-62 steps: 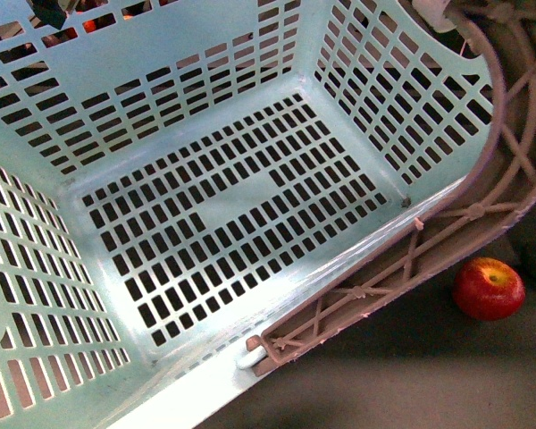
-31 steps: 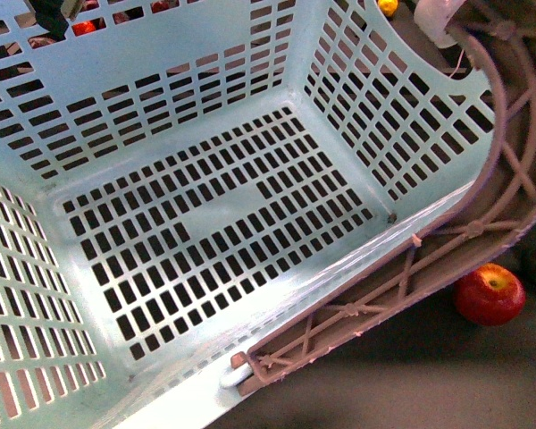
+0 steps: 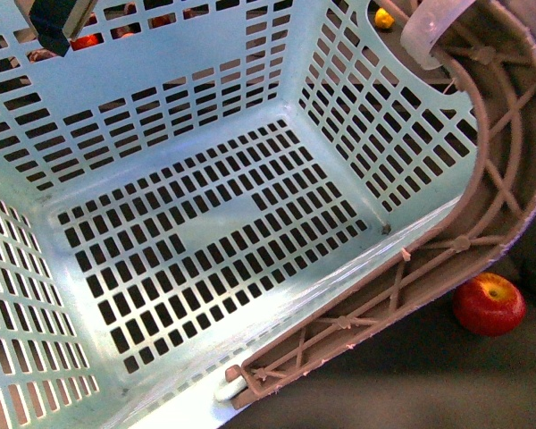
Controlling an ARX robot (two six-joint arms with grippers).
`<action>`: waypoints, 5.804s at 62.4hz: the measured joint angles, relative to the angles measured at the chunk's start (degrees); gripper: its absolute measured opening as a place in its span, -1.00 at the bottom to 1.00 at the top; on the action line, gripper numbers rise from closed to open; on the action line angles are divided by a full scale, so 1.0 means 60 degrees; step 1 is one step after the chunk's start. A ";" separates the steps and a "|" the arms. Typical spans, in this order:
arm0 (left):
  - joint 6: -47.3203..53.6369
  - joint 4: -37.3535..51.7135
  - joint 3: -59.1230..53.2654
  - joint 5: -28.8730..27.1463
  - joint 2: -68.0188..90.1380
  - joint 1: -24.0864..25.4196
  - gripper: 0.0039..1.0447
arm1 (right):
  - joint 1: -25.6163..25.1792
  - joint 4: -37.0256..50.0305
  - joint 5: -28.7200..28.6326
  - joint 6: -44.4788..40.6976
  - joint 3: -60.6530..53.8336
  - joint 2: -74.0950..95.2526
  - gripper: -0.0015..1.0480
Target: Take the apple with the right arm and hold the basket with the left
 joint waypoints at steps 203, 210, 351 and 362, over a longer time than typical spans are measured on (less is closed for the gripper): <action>-0.0004 0.0000 0.0000 -0.0018 0.0000 0.0000 -0.74 | 0.5424 -0.2871 0.1395 0.0710 0.2892 -0.3526 0.53; 0.0018 0.0000 0.0000 -0.0011 0.0000 0.0000 -0.74 | 0.5872 -0.2834 0.1625 0.0743 0.2561 -0.3490 0.53; 0.0004 -0.0022 -0.0036 0.0000 0.0000 0.0004 -0.74 | 0.1585 -0.0313 0.1512 0.0659 -0.3774 -1.0794 -0.96; 0.0011 -0.0022 -0.0036 -0.0025 0.0000 0.0004 -0.74 | 0.1581 -0.0372 0.1501 0.0663 -0.4022 -1.1260 -0.96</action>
